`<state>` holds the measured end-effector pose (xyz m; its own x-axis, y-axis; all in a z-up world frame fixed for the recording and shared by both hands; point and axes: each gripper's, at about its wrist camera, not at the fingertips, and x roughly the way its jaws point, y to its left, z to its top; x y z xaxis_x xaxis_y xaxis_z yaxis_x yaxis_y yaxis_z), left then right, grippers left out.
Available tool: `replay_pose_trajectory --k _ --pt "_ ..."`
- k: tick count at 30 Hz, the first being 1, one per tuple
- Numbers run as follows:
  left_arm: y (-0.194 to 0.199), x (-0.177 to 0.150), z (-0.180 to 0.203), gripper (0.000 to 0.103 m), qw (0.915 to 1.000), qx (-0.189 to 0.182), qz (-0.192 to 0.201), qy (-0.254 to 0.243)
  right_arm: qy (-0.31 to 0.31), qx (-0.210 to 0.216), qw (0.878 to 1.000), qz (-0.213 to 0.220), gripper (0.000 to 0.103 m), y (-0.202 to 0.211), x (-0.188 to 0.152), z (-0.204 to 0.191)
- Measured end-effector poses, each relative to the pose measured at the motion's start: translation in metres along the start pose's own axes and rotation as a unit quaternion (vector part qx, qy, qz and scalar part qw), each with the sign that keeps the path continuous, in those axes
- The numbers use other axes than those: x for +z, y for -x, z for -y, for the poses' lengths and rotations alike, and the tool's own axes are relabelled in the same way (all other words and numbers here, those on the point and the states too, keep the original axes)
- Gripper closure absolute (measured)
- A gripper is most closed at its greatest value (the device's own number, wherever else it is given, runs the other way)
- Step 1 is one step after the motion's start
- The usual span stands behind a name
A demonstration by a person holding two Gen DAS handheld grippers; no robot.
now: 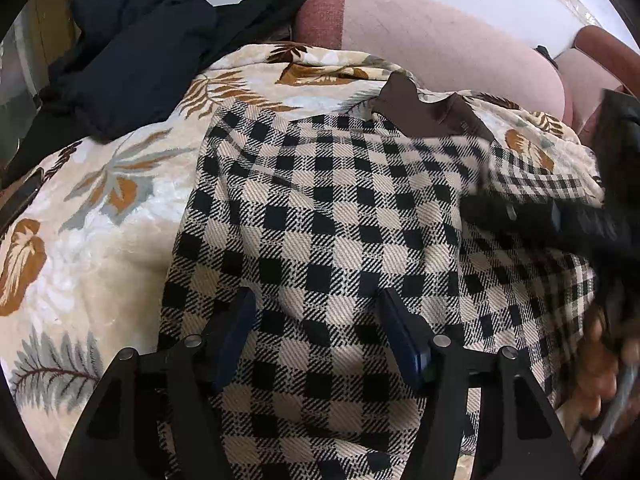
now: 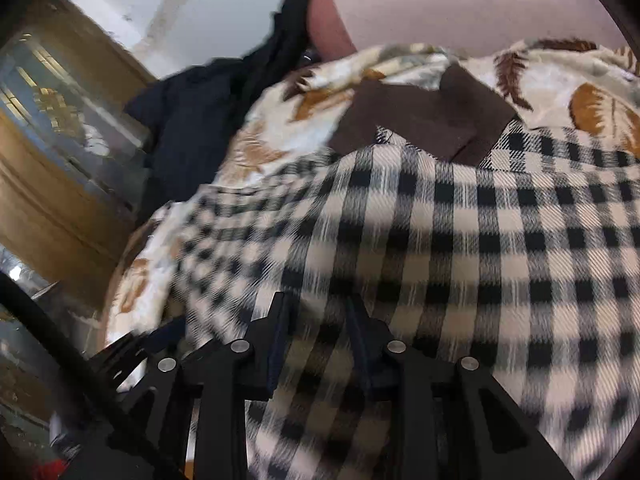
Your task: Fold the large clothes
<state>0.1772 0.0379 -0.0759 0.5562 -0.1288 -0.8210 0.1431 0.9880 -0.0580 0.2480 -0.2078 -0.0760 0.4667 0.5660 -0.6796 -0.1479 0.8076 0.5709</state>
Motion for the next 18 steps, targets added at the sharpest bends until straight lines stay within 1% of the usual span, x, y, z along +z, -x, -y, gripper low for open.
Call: replay_pose_trajectory --k 1,2,3,4,5,7,8,9,10,11,12,13,14,15,16,17,18 --pt "-0.001 0.000 0.000 0.039 1.0000 0.000 0.000 0.000 -0.022 -0.011 1.000 0.008 0.071 0.000 0.008 0.010" --pt "-0.001 0.001 -0.001 0.039 1.0000 0.000 0.000 0.000 -0.042 -0.035 0.998 0.020 0.072 0.004 0.017 0.022" --pt "-0.001 0.001 -0.001 0.038 1.0000 -0.001 -0.001 0.000 -0.056 -0.070 0.995 0.032 0.072 0.009 0.023 0.032" --pt "-0.001 0.002 -0.002 0.038 1.0000 -0.002 -0.002 0.001 -0.072 -0.123 0.989 0.043 0.071 0.017 0.029 0.046" --pt "0.000 0.003 -0.004 0.038 1.0000 -0.004 -0.003 0.004 -0.097 -0.168 0.980 0.050 0.071 0.027 0.033 0.068" --pt "0.001 0.005 -0.007 0.038 0.9999 -0.008 -0.005 0.012 -0.143 -0.155 0.975 0.065 0.076 0.051 0.033 0.103" --pt "0.003 0.006 -0.011 0.038 0.9998 -0.008 -0.005 0.019 -0.156 -0.161 0.972 0.071 0.076 0.065 0.031 0.115" --pt "0.004 0.007 -0.015 0.038 0.9996 -0.005 -0.004 0.026 -0.159 -0.178 0.968 0.077 0.076 0.076 0.029 0.121" --pt "0.005 0.009 -0.020 0.038 0.9994 -0.001 -0.004 0.035 -0.154 -0.205 0.963 0.085 0.076 0.092 0.026 0.128" --pt "0.006 0.010 -0.025 0.038 0.9990 0.005 -0.004 0.044 -0.148 -0.221 0.960 0.086 0.075 0.102 0.024 0.130" --pt "0.007 0.010 -0.028 0.038 0.9986 0.016 -0.004 0.051 -0.143 -0.235 0.958 0.085 0.074 0.113 0.021 0.132" --pt "0.008 0.011 -0.033 0.038 0.9977 0.036 -0.003 0.057 -0.137 -0.249 0.955 0.086 0.074 0.123 0.017 0.132" --pt "0.008 0.012 -0.038 0.038 0.9965 0.056 -0.002 0.062 -0.130 -0.265 0.951 0.089 0.068 0.136 0.012 0.130" --pt "0.009 0.012 -0.044 0.038 0.9948 0.076 -0.002 0.068 -0.118 -0.281 0.948 0.094 0.053 0.148 0.004 0.125" --pt "0.009 0.012 -0.050 0.038 0.9925 0.096 -0.003 0.076 -0.109 -0.287 0.947 0.098 0.048 0.157 -0.004 0.120" --pt "0.008 0.012 -0.060 0.038 0.9900 0.110 -0.006 0.088 -0.101 -0.285 0.948 0.100 0.045 0.163 -0.012 0.115" --pt "0.008 0.011 -0.067 0.038 0.9890 0.111 -0.009 0.098 -0.096 -0.280 0.950 0.098 0.045 0.169 -0.018 0.112"
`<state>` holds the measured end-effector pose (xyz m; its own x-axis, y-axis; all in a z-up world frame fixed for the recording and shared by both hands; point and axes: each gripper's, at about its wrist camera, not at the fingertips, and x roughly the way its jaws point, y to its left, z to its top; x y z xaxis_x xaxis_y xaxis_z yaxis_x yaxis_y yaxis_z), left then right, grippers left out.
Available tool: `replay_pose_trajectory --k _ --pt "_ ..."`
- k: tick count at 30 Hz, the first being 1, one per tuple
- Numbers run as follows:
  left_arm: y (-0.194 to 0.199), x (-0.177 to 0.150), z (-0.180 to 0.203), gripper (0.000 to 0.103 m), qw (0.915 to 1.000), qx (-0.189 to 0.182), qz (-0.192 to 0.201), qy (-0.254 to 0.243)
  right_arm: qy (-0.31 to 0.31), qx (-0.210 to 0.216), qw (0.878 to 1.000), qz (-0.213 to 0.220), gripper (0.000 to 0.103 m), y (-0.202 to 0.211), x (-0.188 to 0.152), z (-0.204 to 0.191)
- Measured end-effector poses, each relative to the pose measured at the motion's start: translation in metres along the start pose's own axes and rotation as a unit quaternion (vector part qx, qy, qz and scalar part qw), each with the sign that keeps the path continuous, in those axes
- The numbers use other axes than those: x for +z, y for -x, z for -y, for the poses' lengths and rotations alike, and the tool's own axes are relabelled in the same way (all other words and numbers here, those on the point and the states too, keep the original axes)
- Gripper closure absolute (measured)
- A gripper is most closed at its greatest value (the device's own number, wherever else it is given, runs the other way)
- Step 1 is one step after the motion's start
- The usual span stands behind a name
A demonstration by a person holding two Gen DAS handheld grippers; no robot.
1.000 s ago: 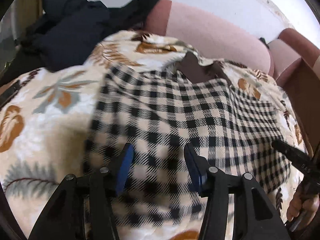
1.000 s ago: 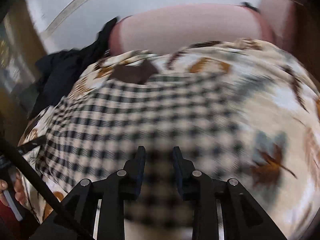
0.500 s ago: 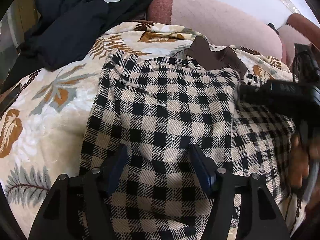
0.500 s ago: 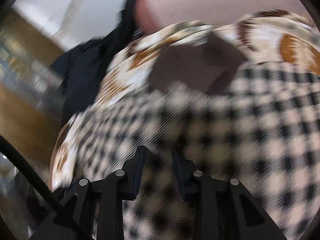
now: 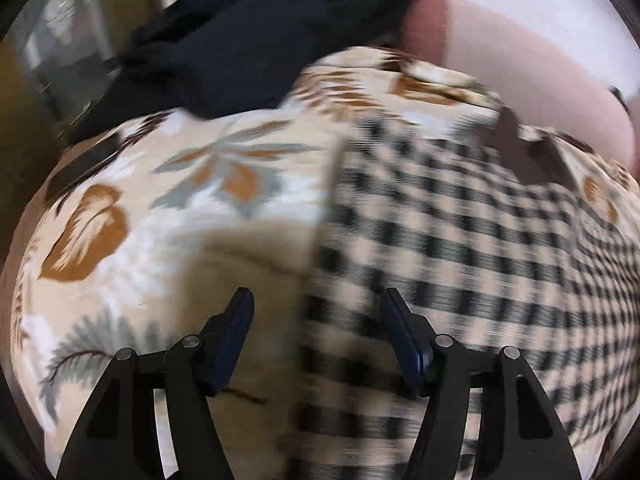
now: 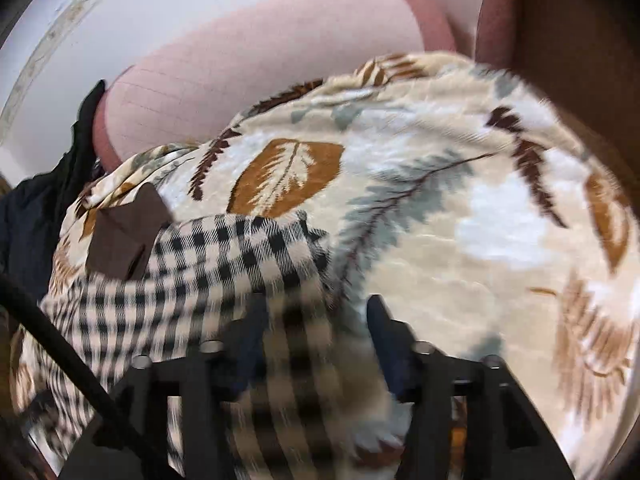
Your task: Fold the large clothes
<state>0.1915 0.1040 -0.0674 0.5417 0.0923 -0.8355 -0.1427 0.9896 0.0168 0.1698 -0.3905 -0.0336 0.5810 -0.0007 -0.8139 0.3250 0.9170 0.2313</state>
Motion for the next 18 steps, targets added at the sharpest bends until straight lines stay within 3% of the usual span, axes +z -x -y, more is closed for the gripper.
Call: replay_pose_trajectory --k 4,7,14,18 --pt "-0.006 -0.001 -0.031 0.038 0.9981 -0.025 -0.020 0.054 0.006 0.039 0.999 -0.020 0.045 0.025 -0.027 -0.001" --pt "-0.001 -0.007 -0.043 0.038 0.9968 -0.044 -0.020 0.063 0.026 0.050 0.998 -0.016 0.045 0.037 -0.047 -0.014" --pt "-0.003 -0.025 -0.036 0.036 0.9989 -0.039 -0.025 0.007 0.120 0.020 0.992 -0.036 0.045 0.029 -0.089 -0.037" --pt "-0.007 -0.029 -0.034 0.030 0.9991 -0.032 -0.030 0.000 0.148 -0.030 0.986 -0.068 0.043 0.007 -0.098 -0.027"
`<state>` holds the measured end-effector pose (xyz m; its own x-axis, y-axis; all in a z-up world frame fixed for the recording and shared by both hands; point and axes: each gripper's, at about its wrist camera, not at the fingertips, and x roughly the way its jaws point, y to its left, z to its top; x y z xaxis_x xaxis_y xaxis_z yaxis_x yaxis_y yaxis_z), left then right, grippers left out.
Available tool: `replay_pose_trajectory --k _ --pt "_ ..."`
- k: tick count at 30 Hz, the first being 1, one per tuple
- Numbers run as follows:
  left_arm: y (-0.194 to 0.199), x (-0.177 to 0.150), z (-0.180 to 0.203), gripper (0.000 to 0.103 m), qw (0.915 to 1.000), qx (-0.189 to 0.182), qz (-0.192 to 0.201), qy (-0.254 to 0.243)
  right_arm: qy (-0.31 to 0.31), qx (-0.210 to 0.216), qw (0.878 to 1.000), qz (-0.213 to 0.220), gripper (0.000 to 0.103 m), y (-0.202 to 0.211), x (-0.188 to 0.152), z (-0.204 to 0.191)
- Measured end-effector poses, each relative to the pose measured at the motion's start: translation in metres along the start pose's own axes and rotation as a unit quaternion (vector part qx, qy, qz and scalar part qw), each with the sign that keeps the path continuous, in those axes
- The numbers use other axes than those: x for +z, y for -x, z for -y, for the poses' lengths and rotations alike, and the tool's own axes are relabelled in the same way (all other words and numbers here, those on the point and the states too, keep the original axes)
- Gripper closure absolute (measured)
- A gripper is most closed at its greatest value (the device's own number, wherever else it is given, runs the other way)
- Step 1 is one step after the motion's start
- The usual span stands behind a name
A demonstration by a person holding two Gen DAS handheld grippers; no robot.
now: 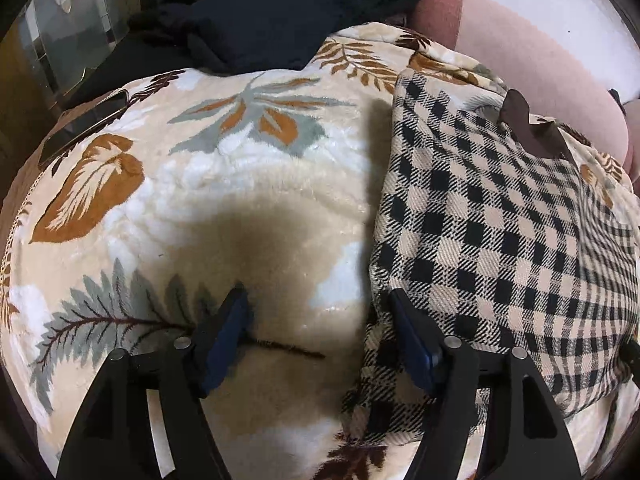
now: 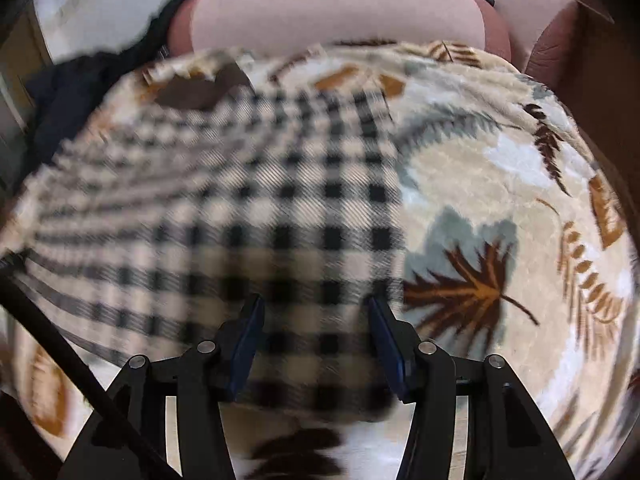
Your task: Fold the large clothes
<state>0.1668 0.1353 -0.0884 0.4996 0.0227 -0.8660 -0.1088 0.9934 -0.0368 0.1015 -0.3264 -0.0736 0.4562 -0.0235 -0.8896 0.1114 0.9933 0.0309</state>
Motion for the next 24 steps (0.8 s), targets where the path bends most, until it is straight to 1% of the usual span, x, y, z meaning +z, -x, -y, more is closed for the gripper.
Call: replay_pose_trajectory --k 1,2,6,9,13,16,19,21,24 --pt "0.000 0.000 0.000 0.029 1.0000 0.002 -0.001 0.001 -0.007 -0.013 1.000 -0.002 0.037 -0.003 -0.001 0.005" --pt "-0.001 0.000 0.000 0.029 1.0000 0.004 -0.002 0.003 -0.023 -0.021 0.999 -0.005 0.029 -0.004 0.000 0.013" --pt "-0.001 0.001 0.002 0.028 0.9999 0.010 -0.003 0.002 -0.095 0.005 0.995 -0.017 0.029 -0.006 0.000 0.045" --pt "0.002 0.002 0.000 0.028 0.9999 0.006 0.004 0.010 -0.114 0.002 0.993 -0.008 0.029 0.000 0.000 0.053" --pt "0.016 0.004 -0.004 0.028 0.9992 -0.002 0.030 0.026 -0.136 0.005 0.991 0.012 0.029 0.010 0.002 0.063" --pt "0.024 0.004 0.000 0.028 0.9988 -0.005 0.044 0.018 -0.155 0.015 0.988 0.021 0.029 0.015 0.002 0.071" --pt "0.027 0.004 0.005 0.028 0.9986 -0.001 0.052 0.006 -0.161 0.026 0.986 0.036 0.029 0.018 0.007 0.069" --pt "0.025 0.005 0.005 0.028 0.9989 -0.005 0.046 0.007 -0.149 0.032 0.987 0.054 0.029 0.025 0.009 0.063" --pt "0.017 0.010 0.002 0.028 0.9990 -0.031 0.024 0.021 -0.105 0.041 0.990 0.086 0.029 0.041 0.010 0.038"
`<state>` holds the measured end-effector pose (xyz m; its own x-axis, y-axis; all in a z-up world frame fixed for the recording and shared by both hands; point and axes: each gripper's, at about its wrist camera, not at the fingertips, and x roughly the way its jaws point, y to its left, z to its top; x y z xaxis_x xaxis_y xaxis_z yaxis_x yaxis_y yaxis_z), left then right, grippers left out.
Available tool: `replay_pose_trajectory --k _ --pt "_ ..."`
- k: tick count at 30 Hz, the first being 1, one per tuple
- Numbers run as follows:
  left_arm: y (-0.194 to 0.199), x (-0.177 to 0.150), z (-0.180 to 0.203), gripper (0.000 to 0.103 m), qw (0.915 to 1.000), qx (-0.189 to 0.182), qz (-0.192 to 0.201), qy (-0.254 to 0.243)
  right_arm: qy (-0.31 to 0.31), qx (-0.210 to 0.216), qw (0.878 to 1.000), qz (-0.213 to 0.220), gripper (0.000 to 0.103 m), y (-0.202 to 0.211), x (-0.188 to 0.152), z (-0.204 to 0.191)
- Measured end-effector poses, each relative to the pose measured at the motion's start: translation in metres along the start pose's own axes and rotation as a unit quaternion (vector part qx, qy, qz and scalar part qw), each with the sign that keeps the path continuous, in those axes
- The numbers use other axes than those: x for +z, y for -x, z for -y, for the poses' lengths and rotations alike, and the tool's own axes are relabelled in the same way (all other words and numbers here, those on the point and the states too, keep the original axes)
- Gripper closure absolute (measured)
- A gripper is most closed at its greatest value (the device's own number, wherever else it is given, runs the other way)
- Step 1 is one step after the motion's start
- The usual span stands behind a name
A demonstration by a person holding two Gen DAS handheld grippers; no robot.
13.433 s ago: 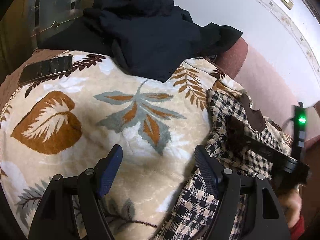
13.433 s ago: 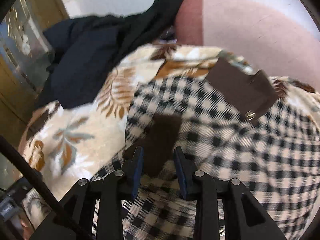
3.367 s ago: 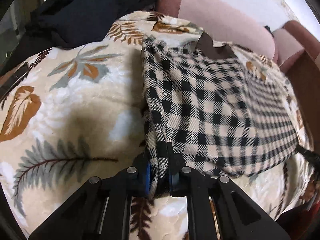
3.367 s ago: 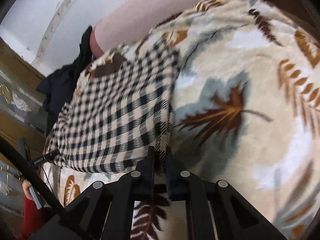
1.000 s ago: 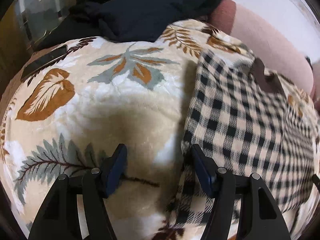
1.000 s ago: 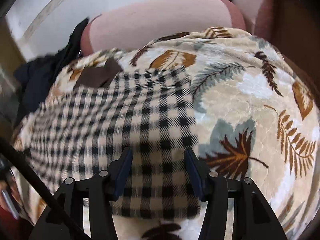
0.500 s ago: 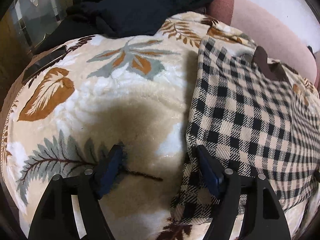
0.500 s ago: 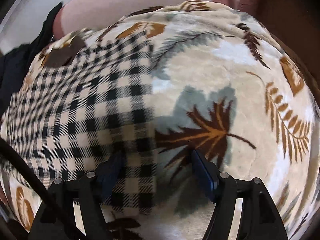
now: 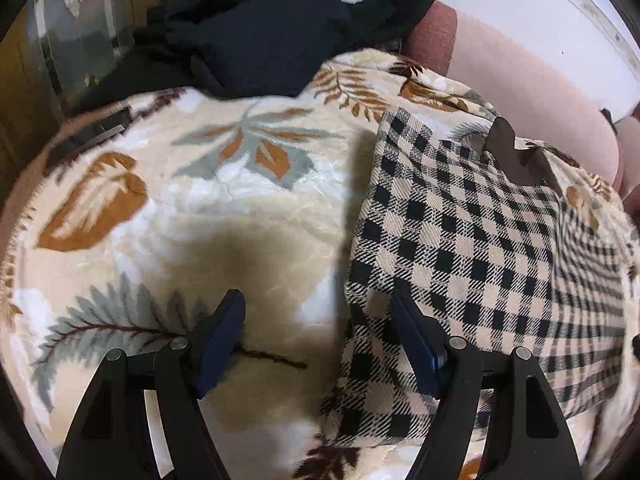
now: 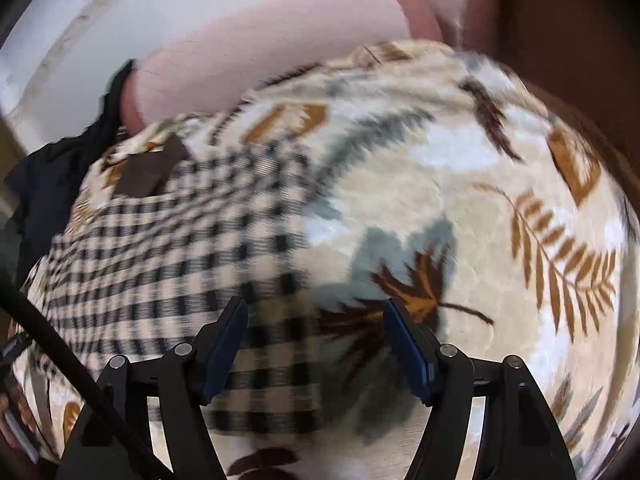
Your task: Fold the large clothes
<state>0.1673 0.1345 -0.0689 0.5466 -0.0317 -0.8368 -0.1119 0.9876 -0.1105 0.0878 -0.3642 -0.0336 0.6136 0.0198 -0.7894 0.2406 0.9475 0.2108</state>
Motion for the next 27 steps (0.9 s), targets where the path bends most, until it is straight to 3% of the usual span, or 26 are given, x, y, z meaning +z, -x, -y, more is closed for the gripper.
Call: replay_pose_trajectory --k 6,10,13,17,22,27 --pt "-0.011 0.032 -0.004 0.028 0.9986 -0.053 -0.009 0.005 0.139 0.052 0.989 0.016 0.029 0.011 -0.026 -0.099" --pt "-0.024 0.056 -0.004 0.028 0.9962 -0.085 -0.016 -0.010 0.242 0.091 0.966 0.010 0.029 0.006 -0.059 -0.181" --pt "-0.037 0.071 -0.005 0.028 0.9913 -0.129 -0.025 0.005 0.300 0.115 0.947 0.001 0.029 -0.007 -0.085 -0.234" --pt "-0.062 0.081 0.001 0.028 0.9833 -0.172 -0.057 0.017 0.344 0.133 0.929 -0.011 0.029 -0.028 -0.109 -0.290" --pt "-0.083 0.093 0.013 0.028 0.9781 -0.193 -0.078 0.007 0.409 0.099 0.907 0.010 0.029 -0.044 -0.130 -0.338" --pt "-0.098 0.106 0.015 0.026 0.9667 -0.236 -0.097 0.011 0.422 0.082 0.903 0.026 0.029 -0.054 -0.127 -0.354"
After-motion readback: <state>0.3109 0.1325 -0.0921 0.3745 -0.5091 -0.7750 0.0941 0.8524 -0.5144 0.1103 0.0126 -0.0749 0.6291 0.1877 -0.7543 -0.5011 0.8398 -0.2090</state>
